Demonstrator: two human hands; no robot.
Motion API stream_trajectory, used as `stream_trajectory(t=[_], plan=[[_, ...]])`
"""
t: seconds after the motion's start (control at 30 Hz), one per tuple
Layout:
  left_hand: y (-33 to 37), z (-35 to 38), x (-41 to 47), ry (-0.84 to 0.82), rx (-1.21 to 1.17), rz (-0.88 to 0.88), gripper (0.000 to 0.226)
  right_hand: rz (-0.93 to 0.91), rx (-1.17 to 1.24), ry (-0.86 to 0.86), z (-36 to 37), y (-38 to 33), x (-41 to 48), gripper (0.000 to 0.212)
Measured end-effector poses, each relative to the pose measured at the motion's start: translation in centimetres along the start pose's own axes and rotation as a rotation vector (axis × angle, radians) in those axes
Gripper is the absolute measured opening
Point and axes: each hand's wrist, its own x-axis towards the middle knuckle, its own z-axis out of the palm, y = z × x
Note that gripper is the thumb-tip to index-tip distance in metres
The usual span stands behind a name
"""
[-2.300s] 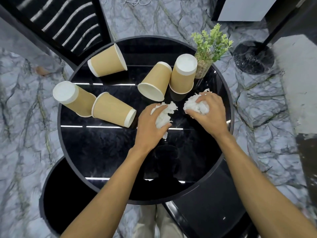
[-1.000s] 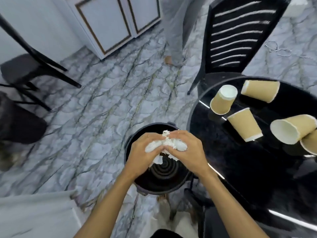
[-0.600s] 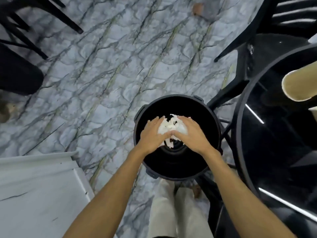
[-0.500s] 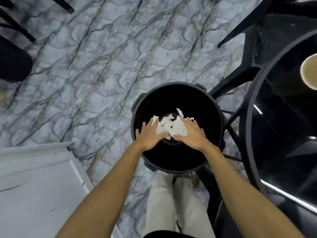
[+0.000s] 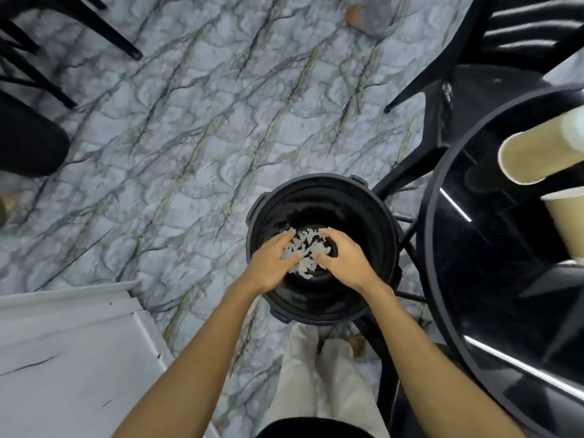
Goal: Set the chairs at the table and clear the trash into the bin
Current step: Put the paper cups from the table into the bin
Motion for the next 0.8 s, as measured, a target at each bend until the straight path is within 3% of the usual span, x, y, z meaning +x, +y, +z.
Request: stream_trajectory(t=[0.37,0.8], plan=[[13.6,-4.2,-3.5,0.059,0.259,0.401,0.060,-0.142,0.016,0.296,-9.7,-5.7,-9.1,0.047],[27.1,5.9,-4.4,-0.098,0.361,0.703,0.059,0.028,0.202,0.777,-18.4,3.4,-22.6,0.037]])
